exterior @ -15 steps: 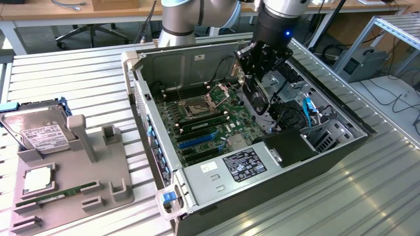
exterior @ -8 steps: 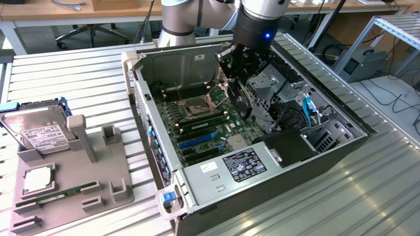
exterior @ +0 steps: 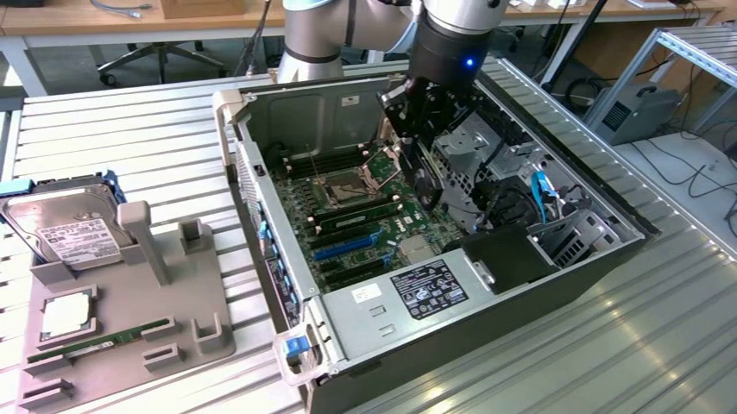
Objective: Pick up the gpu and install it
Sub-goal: 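Insert the gpu into the slot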
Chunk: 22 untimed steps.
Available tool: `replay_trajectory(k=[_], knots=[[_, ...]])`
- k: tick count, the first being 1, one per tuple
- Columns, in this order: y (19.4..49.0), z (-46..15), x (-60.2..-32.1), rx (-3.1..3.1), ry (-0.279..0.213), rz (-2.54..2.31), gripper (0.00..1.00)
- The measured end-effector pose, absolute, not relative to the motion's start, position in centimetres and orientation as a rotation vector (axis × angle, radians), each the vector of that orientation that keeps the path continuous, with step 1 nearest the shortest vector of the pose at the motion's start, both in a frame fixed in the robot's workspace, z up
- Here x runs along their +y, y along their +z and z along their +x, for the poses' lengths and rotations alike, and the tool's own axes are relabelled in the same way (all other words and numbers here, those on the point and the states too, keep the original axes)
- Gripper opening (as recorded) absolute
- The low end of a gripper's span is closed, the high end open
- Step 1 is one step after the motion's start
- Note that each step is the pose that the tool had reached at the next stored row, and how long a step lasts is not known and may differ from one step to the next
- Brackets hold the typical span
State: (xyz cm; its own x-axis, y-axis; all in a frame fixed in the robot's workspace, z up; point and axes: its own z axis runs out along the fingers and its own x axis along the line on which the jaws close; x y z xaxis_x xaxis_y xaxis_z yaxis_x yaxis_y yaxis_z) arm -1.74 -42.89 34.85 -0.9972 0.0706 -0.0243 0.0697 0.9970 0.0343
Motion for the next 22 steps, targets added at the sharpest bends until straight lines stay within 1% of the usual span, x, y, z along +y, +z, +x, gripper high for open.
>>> replay_trajectory(k=[22], knots=[[34.85,-1.74,-42.89,3.117,0.054,-0.037,0.27]])
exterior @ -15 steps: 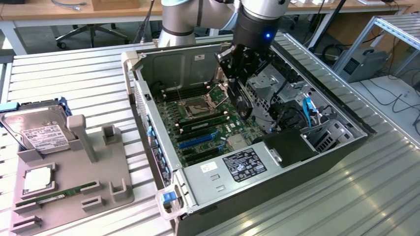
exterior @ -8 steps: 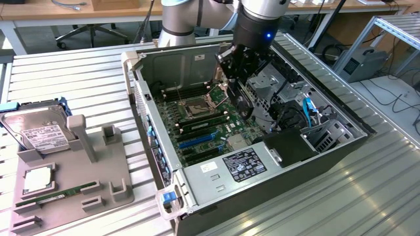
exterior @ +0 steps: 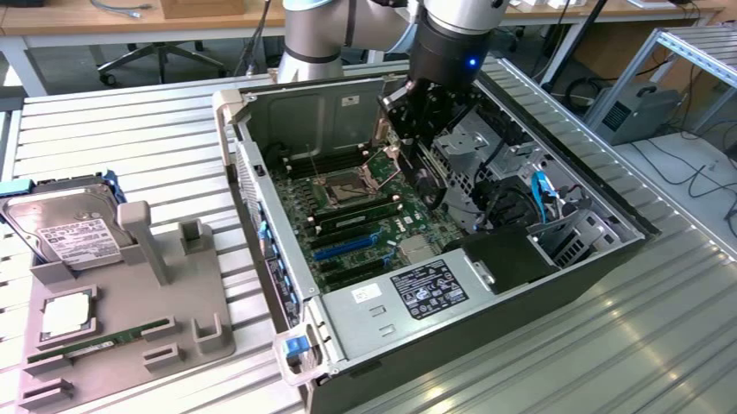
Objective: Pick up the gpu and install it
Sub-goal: 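Insert the gpu into the slot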
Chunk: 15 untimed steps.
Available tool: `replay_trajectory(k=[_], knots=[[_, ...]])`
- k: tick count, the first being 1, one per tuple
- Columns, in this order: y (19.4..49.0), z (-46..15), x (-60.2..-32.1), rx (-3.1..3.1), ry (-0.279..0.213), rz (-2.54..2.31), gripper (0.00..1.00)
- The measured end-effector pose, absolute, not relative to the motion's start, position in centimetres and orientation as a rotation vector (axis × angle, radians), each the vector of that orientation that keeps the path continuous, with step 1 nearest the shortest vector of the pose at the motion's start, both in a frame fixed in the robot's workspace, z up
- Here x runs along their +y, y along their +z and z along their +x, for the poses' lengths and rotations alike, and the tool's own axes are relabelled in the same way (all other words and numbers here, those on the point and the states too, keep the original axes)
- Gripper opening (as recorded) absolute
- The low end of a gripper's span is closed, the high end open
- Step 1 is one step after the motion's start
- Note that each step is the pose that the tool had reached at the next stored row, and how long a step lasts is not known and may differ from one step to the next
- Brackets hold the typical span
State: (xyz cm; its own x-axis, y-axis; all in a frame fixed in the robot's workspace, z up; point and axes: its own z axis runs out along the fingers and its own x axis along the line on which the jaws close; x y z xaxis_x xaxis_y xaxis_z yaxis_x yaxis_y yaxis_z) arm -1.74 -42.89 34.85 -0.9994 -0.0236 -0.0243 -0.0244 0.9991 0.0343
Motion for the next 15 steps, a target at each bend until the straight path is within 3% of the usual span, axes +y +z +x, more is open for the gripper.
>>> replay_trajectory(k=[15], knots=[[34.85,-1.74,-42.9,3.115,0.055,-0.157,0.27]])
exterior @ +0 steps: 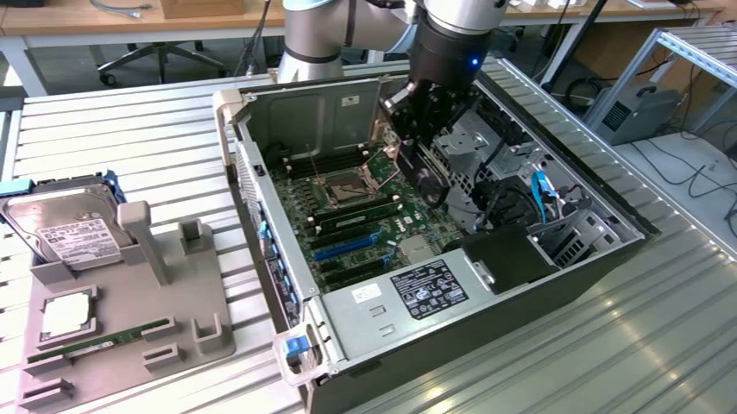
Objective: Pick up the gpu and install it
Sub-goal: 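Insert the gpu into the slot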
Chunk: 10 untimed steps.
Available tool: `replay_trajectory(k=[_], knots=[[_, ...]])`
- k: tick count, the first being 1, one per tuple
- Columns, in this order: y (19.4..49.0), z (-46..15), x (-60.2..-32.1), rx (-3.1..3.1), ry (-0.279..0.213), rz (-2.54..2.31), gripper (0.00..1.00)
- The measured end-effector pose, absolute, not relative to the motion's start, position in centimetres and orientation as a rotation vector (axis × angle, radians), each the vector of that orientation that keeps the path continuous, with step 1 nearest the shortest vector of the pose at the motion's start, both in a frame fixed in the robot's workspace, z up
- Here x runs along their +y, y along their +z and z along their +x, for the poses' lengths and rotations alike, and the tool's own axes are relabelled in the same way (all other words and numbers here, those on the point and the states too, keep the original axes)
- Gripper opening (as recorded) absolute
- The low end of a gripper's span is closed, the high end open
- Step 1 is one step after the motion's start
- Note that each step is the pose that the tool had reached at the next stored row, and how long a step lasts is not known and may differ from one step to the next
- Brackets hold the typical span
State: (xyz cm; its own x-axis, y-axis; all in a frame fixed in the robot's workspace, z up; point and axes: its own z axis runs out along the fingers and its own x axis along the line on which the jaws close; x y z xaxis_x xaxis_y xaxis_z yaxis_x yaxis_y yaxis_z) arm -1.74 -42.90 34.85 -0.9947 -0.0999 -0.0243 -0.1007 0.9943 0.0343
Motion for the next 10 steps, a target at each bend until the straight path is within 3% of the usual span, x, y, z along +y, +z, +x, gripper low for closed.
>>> replay_trajectory(k=[10], knots=[[34.85,-1.75,-42.9,3.111,0.056,-0.23,0.27]])
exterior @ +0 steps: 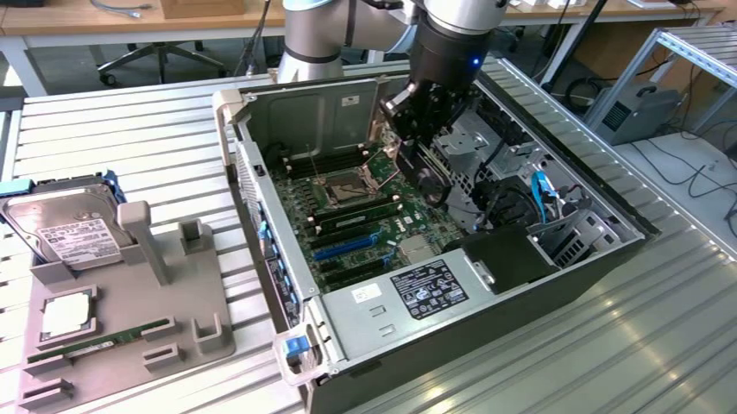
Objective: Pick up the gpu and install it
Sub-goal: 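Insert the gpu into the slot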
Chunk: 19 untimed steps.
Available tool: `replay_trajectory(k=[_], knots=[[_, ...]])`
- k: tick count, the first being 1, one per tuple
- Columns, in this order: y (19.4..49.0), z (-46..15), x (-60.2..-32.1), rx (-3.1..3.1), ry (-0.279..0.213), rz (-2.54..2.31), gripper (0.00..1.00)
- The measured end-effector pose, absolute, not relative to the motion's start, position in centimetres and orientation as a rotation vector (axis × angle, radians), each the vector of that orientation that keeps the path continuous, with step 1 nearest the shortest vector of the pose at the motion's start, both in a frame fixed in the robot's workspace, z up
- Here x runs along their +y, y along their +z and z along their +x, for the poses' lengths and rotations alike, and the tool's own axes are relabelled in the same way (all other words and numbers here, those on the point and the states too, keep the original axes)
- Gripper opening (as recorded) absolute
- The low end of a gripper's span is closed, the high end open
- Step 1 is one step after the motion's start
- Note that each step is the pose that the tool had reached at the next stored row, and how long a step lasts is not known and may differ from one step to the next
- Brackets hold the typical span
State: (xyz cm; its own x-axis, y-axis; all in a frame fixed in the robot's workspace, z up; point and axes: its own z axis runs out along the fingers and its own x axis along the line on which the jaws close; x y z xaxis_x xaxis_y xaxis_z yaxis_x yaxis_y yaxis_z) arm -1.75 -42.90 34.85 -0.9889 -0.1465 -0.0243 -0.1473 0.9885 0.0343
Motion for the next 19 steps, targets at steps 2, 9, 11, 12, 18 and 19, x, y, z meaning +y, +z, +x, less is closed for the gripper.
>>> replay_trajectory(k=[2,9,11,12,18,19], knots=[[34.85,-1.74,-42.89,3.11,0.056,-0.242,0.27],[34.85,-1.74,-42.89,3.107,0.057,-0.288,0.27],[34.85,-1.74,-42.9,3.105,0.057,-0.304,0.27],[34.85,-1.74,-42.9,3.105,0.057,-0.31,0.27],[34.85,-1.74,-42.9,3.101,0.057,-0.346,0.27],[34.85,-1.74,-42.89,3.101,0.057,-0.352,0.27]])
